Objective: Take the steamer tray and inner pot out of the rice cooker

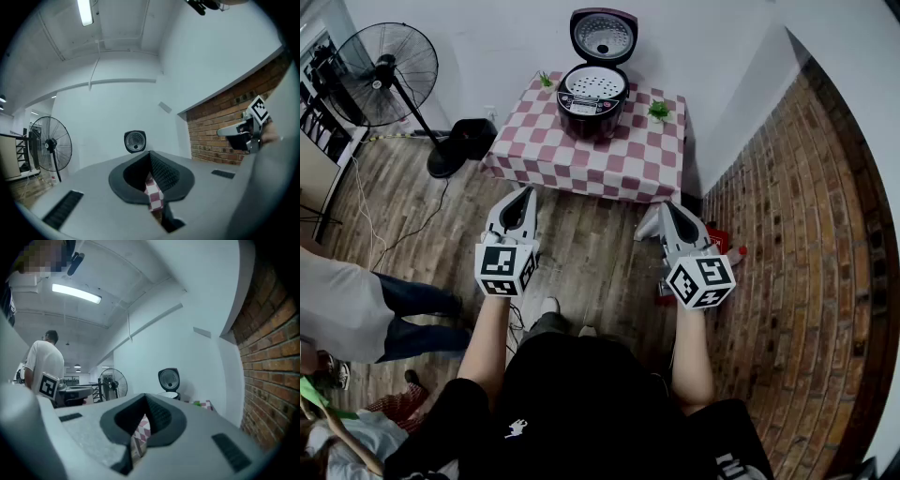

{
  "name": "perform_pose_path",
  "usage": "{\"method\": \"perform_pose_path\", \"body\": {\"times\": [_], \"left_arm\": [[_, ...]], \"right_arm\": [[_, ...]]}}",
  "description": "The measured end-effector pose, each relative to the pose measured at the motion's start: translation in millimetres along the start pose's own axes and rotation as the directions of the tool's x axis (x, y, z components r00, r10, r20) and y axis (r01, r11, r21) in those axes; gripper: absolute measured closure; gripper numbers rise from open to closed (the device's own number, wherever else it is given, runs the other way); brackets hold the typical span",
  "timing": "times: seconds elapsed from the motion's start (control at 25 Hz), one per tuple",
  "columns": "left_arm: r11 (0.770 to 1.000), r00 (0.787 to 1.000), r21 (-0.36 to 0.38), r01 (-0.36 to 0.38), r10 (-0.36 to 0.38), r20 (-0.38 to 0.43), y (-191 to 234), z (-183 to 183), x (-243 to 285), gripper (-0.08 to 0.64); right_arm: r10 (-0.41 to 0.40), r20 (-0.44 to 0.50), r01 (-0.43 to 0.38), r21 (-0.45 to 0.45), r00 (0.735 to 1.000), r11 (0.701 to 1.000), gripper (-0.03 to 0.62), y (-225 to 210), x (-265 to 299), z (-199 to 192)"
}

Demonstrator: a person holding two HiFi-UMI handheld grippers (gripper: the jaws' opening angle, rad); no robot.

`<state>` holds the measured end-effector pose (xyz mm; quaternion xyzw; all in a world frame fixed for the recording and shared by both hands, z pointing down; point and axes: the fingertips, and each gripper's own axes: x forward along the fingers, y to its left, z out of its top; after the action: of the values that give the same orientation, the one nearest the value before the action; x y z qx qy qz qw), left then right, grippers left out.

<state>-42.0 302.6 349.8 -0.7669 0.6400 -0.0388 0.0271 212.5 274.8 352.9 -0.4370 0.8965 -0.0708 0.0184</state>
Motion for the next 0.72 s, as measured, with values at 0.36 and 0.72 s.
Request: {"method": "perform_pose_path", "body": {"times": [0.36,0.72], "left_arm": [[0.998,0.999,-0.056,0.034,-0.035,-0.020,-10.2,-3.6,10.2,0.557],[1.000,0.999,0.010,0.024,-0.023,-0.037,-16.7,-8.6,18.8,0.557]], "right_arm": [[0.011,-0.008,-0.011,-0.009,1.000,1.000,0.589,-8.1,6.0,-0.5],[0.024,-0.011,-0.024,0.002,1.000,1.000,0.589,-17.8,9.0,-5.1]]}}
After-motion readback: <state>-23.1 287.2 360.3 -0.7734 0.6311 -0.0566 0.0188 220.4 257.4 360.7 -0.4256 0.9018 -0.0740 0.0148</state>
